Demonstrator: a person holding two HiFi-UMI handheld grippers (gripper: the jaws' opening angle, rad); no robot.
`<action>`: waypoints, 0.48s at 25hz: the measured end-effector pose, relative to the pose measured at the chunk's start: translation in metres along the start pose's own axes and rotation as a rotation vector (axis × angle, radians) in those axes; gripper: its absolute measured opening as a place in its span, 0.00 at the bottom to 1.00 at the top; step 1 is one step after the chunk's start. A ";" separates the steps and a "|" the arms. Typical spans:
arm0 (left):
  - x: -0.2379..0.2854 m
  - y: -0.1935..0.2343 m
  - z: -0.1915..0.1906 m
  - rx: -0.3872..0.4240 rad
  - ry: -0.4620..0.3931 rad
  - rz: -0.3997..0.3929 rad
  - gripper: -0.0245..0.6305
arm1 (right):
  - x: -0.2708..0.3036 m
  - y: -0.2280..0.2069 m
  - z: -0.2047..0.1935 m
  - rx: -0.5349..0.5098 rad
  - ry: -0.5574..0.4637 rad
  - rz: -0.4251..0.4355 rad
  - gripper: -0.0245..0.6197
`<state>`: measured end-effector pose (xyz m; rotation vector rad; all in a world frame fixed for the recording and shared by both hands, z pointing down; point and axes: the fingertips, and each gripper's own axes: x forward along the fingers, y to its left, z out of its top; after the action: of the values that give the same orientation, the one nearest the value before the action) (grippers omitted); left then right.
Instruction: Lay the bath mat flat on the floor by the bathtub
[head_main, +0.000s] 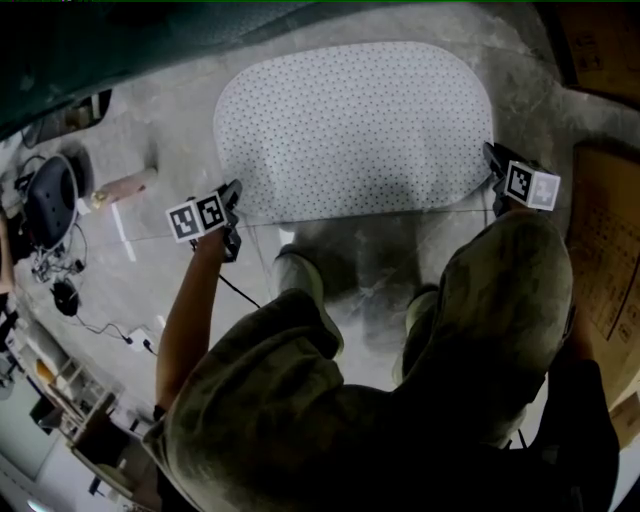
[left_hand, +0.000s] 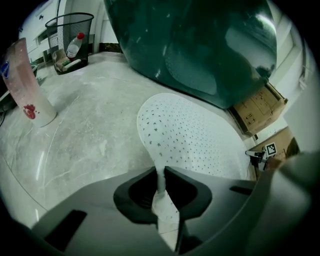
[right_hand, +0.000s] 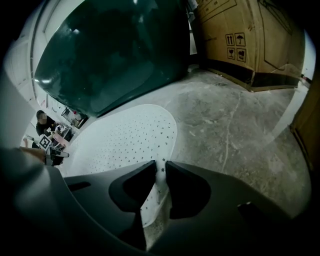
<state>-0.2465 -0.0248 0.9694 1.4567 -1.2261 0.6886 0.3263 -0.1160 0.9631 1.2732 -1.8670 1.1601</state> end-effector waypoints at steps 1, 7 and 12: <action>-0.001 0.000 -0.001 -0.001 0.000 -0.002 0.13 | -0.001 0.000 0.000 0.000 -0.001 -0.002 0.17; 0.001 0.004 -0.003 0.011 0.007 0.004 0.13 | 0.002 -0.004 -0.003 -0.002 0.009 -0.015 0.17; 0.004 0.005 -0.006 0.041 0.003 0.027 0.13 | 0.002 -0.008 0.001 -0.011 0.010 -0.018 0.17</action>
<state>-0.2484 -0.0205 0.9764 1.4742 -1.2377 0.7383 0.3335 -0.1186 0.9671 1.2736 -1.8490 1.1431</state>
